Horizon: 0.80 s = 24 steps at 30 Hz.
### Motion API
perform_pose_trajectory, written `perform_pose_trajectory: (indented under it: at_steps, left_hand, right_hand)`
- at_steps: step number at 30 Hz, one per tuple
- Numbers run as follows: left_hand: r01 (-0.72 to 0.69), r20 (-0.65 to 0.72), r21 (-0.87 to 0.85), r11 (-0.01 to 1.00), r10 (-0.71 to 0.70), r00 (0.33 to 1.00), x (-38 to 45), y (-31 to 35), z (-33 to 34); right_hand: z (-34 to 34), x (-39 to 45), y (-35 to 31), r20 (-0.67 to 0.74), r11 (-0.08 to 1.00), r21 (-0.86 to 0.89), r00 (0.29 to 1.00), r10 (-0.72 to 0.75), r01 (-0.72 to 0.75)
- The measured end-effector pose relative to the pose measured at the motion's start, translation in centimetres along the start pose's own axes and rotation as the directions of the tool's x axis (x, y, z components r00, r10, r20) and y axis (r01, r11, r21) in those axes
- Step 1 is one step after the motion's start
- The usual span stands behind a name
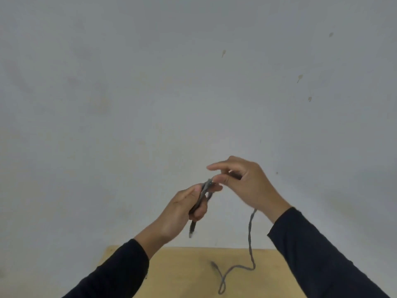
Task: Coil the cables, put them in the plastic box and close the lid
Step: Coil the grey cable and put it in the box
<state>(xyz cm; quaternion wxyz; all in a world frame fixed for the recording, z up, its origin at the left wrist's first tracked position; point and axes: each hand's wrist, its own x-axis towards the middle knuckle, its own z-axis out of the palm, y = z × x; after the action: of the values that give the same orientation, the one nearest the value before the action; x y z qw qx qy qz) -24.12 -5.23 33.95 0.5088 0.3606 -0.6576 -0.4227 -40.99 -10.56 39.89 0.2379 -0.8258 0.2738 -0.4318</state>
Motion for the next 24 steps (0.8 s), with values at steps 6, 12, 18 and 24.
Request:
perform_pose_trajectory:
  at_steps: [6,12,18,24]
  left_hand:
    - [0.020,0.083,-0.451,0.892,0.019,0.996,0.3,2.7,1.6]
    - [-0.280,-0.340,-0.567,0.775,0.090,0.936,3.4,6.1,-0.2]
    - [-0.040,-0.493,0.267,0.963,0.172,0.853,3.7,3.1,-3.6]
    - [0.042,-0.167,0.418,0.907,0.032,0.985,0.1,0.4,-0.7]
  right_hand:
    - [-0.5,0.5,0.4,-0.102,0.958,0.283,0.991,0.088,-0.056]
    - [5.0,-2.1,3.3,-0.029,0.981,0.090,0.984,0.174,-0.171]
    - [6.8,-4.6,1.0,0.186,0.967,-0.230,0.980,-0.068,0.110]
    - [1.1,-1.2,-0.4,0.073,0.972,-0.197,0.991,-0.115,0.127]
